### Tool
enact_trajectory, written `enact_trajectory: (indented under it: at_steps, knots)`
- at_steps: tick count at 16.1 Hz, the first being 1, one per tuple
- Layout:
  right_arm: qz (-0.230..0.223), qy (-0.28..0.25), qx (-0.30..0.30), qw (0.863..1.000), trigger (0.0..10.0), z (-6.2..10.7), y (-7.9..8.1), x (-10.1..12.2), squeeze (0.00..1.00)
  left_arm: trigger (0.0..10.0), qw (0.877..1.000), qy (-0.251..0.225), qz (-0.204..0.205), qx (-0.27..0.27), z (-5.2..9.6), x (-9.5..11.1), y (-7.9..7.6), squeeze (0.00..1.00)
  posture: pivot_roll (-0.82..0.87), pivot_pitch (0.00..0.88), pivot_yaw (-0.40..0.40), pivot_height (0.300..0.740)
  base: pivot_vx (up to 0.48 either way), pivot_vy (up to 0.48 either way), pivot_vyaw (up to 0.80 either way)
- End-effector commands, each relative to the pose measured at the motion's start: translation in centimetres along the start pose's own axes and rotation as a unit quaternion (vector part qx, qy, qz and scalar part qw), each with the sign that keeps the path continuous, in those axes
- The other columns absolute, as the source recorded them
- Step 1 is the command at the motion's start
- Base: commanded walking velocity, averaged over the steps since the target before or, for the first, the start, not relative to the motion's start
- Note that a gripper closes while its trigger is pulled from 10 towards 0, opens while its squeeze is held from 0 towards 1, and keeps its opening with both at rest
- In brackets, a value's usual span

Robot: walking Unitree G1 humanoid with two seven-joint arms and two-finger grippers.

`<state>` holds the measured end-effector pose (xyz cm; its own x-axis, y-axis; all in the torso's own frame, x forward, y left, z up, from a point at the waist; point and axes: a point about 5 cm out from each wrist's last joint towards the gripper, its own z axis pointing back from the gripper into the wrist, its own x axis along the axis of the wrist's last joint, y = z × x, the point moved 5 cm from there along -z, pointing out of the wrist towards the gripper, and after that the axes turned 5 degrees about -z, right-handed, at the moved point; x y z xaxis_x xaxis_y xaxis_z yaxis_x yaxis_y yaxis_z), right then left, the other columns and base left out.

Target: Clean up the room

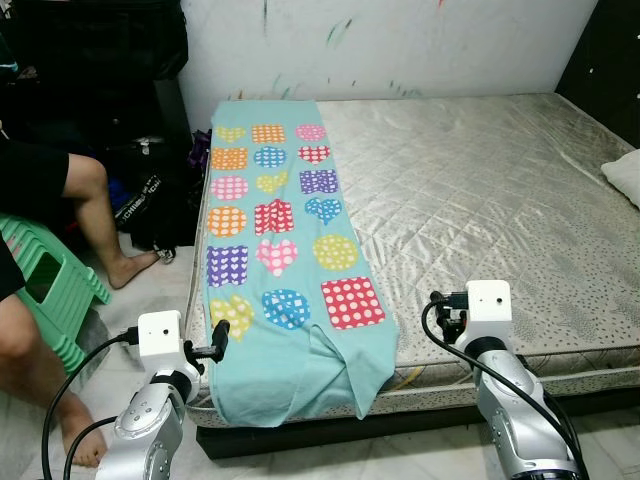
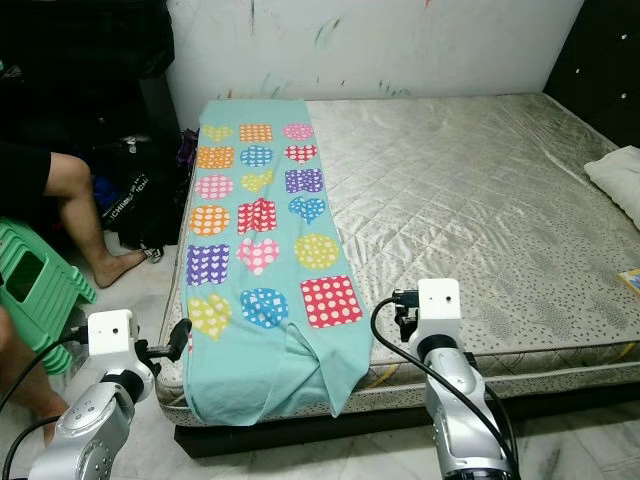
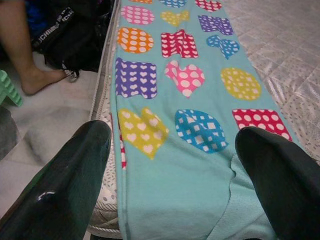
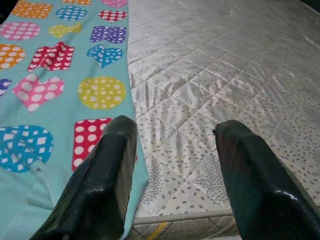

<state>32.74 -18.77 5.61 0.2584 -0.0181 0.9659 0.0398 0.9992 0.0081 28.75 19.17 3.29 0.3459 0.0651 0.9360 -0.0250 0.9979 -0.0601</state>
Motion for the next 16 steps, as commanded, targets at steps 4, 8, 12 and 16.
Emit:
enact_trajectory:
  at_steps: [4,8,12,16]
  knots:
    - [-0.015,-0.010,-0.003,1.000,10.0,0.09,-0.07,0.49,0.00,10.0,1.000,-0.014,-0.009,0.002,0.05,0.75,0.03,0.00,-0.12,0.000,-0.006,0.719,0.000,0.000,0.00]
    - [-0.018,-0.005,-0.006,1.000,10.0,0.09,-0.11,0.26,0.00,10.0,1.000,-0.016,-0.005,0.001,0.03,0.83,0.05,0.00,-0.12,0.000,-0.005,0.719,0.000,0.000,0.00]
    - [-0.019,-0.005,-0.008,1.000,10.0,0.12,-0.23,0.27,0.00,10.0,1.000,-0.015,-0.008,-0.001,0.02,0.89,0.00,0.00,-0.12,0.000,-0.003,0.719,0.000,0.000,0.00]
    - [-0.018,-0.006,-0.008,1.000,10.0,0.10,-0.24,0.31,0.00,10.0,1.000,-0.014,-0.006,-0.002,-0.03,0.84,-0.05,0.00,-0.12,0.000,-0.003,0.719,0.000,0.000,0.00]
